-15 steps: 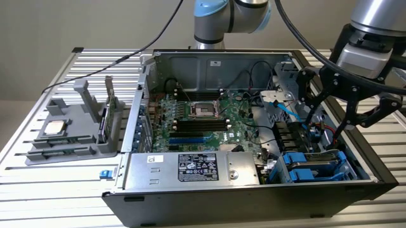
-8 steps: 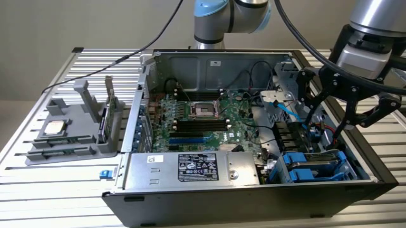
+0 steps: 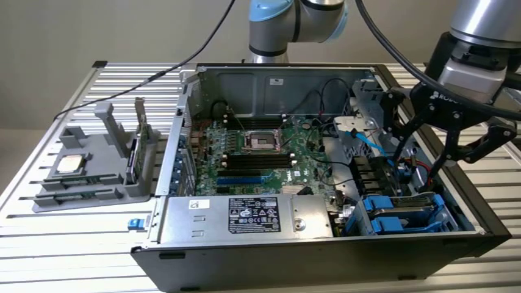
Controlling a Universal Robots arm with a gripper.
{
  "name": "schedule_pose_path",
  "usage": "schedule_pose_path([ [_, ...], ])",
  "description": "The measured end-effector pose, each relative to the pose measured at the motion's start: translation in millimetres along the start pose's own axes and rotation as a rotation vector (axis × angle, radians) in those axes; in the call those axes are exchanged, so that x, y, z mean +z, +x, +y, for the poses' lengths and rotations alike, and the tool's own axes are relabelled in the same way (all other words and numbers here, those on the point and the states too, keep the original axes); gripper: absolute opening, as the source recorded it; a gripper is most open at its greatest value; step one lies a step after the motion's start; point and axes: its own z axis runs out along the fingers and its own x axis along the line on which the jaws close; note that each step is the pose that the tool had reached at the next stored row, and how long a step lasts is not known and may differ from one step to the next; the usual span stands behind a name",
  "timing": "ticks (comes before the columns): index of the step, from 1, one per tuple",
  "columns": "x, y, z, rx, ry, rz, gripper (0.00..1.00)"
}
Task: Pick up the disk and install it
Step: 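Insert the disk into the insertion slot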
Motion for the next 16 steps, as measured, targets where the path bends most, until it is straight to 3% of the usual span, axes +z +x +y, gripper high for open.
schedule_pose_path([
  [10,2.5,-0.2,-0.3,-0.038,0.0033,0.0039,0.53],
  [14,3.7,-0.3,-0.4,-0.045,0.0037,0.0046,0.33],
  [16,4.2,-0.3,-0.5,-0.047,0.0039,0.0050,0.33],
])
